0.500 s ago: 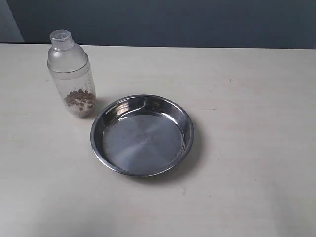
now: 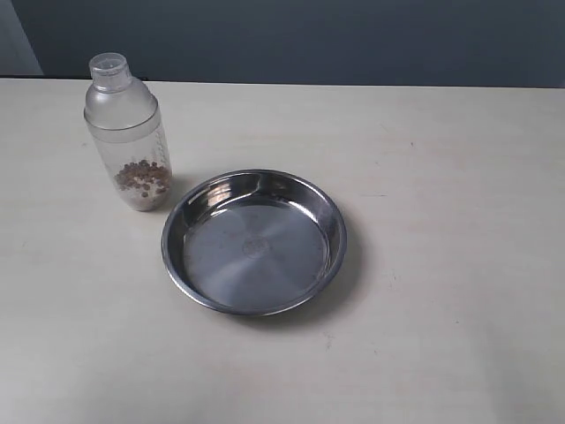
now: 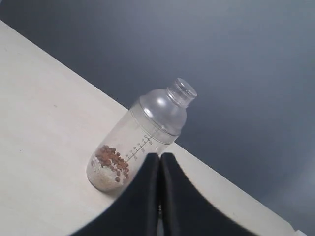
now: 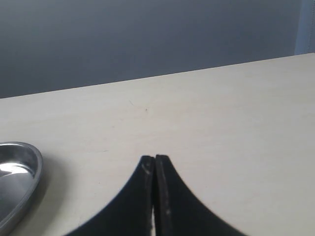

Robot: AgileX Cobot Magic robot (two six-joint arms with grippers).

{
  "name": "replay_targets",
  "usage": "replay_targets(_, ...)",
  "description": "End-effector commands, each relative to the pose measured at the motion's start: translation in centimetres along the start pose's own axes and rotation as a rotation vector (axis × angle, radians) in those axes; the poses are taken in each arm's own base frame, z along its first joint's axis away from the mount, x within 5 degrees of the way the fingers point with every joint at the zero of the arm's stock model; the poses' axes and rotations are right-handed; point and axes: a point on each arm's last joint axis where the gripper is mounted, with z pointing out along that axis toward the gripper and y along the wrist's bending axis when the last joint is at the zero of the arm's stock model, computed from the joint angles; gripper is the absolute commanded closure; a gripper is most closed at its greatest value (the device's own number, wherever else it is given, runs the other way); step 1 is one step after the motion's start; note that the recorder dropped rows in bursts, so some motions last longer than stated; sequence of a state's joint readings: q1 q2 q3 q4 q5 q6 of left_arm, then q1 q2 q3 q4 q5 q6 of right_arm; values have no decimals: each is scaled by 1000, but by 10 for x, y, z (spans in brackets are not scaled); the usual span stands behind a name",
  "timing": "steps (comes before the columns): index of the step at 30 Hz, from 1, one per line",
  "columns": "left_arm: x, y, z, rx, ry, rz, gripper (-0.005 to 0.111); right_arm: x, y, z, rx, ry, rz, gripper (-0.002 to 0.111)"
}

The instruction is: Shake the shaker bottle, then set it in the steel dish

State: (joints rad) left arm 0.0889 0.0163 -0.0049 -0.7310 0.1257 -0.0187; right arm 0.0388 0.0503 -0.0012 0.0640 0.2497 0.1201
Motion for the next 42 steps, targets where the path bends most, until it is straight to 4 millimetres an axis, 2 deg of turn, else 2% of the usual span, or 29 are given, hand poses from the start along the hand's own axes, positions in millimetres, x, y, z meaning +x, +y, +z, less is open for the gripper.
replay_targets(1, 2, 1, 0, 3, 17, 24, 106, -1, 0, 0, -2, -9, -6, 109)
replay_targets(5, -9, -15, -4, 51, 16, 134, 106, -1, 0, 0, -2, -9, -6, 109)
replay_targets(10, -42, -57, -11, 191, -43, 357, 104, -1, 0, 0, -2, -9, -6, 109)
replay_targets(12, -57, -76, -11, 256, -79, 473, 96, -1, 0, 0, -2, -9, -6, 109)
replay_targets(17, -86, -115, 3, 405, -155, 655, 63, -1, 0, 0, -2, -9, -6, 109)
replay_targets(20, -106, -130, 21, 376, -181, 817, 54, -1, 0, 0, -2, -9, -6, 109)
replay_targets(24, -138, -148, 48, 313, -175, 704, 55, -1, 0, 0, -2, -9, -6, 109)
replay_targets(28, -153, -164, 75, 348, -141, 675, 68, -1, 0, 0, -2, -9, -6, 109)
replay_targets(31, -151, -167, 96, 388, -71, 740, 77, -1, 0, 0, -2, -9, -6, 109)
replay_targets(35, -143, -155, 122, 336, 2, 727, 77, -1, 0, 0, -2, -9, -6, 109)
replay_targets(42, -140, -149, 137, 303, 37, 715, 77, -1, 0, 0, -2, -9, -6, 109)
